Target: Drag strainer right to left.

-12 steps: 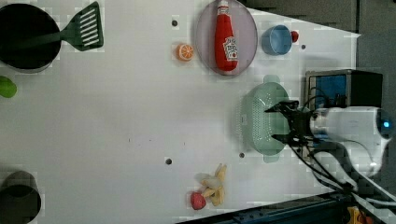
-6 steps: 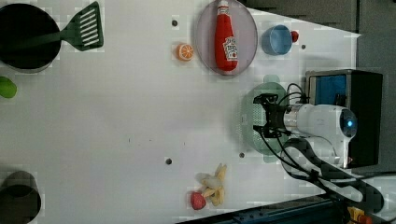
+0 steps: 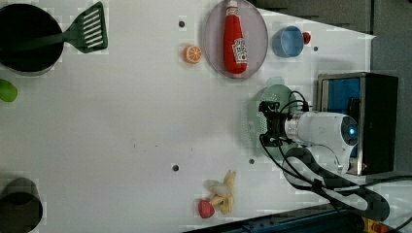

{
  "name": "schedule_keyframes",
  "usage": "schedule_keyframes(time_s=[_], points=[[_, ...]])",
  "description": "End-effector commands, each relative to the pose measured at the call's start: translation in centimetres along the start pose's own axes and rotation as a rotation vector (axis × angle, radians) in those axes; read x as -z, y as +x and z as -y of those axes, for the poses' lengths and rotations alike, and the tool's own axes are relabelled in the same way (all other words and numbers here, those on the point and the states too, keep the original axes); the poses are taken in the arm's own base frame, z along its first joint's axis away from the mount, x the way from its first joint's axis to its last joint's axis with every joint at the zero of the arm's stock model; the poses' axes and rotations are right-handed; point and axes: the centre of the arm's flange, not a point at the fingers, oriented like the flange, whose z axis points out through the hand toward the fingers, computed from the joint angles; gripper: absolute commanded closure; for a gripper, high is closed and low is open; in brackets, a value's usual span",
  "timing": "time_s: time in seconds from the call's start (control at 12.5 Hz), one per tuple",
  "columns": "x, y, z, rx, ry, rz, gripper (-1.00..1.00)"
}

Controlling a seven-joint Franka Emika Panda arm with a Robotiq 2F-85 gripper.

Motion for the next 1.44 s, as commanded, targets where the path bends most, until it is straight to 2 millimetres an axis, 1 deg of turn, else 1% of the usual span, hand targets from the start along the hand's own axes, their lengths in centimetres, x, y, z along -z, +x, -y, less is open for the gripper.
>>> schedule_keyframes(time_s=[0.08,0.48,0.64,1.04,1.44], points=[[0.4,-2.8,0.2,-0.063,0.008,0.003,-1.0],[0.1,-6.8,0.5,0.002,-0.012,0.004,-1.0],[-0.1,-8.5,0.9,0.019,-0.026,0.006,-1.0],[0.0,-13.1,2.2,-0.063,-0.062,0.021,-1.0],[0.2,-17.4,3.0,-0.093,-0.073,0.036,-1.0]])
